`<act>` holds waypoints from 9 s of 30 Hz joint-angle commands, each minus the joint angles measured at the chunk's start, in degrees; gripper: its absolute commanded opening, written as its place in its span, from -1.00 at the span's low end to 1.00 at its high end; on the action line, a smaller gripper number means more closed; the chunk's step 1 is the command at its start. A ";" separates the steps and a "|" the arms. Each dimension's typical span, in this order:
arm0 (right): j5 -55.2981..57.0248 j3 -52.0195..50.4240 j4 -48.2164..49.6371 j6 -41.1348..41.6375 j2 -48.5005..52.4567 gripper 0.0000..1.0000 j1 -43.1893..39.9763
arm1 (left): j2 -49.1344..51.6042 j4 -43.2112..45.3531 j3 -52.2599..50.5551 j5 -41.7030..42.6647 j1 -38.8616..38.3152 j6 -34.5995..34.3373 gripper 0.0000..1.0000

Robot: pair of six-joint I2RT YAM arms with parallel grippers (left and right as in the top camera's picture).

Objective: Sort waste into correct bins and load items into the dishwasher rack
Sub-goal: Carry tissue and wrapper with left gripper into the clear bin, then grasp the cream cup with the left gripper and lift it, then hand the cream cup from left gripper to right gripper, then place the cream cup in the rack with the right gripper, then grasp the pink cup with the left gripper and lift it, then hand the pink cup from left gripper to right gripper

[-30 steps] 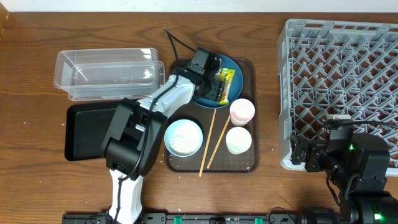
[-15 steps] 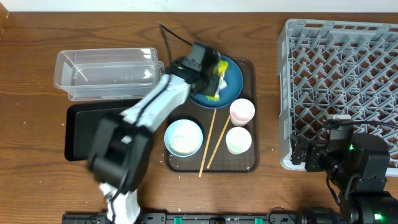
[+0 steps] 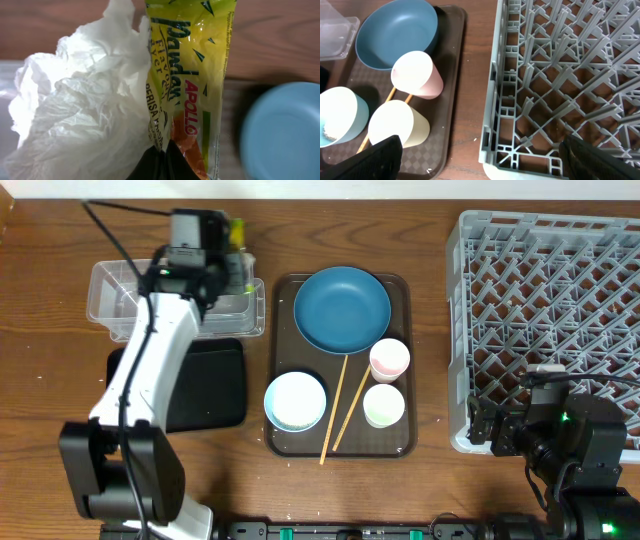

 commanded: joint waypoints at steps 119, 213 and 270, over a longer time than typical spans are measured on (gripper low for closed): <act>-64.65 0.61 40.63 -3.06 16.90 0.26 0.92 | -10.93 -3.23 -6.82 79.06 -19.02 -13.27 -0.88; -6.47 34.51 -15.69 2.21 39.43 0.75 -29.64 | -26.84 -21.92 -6.82 15.82 -8.98 -4.81 0.40; -55.56 32.85 -19.65 -38.75 38.66 0.86 -6.01 | -3.98 1.49 -6.82 81.68 -16.94 -12.50 -0.88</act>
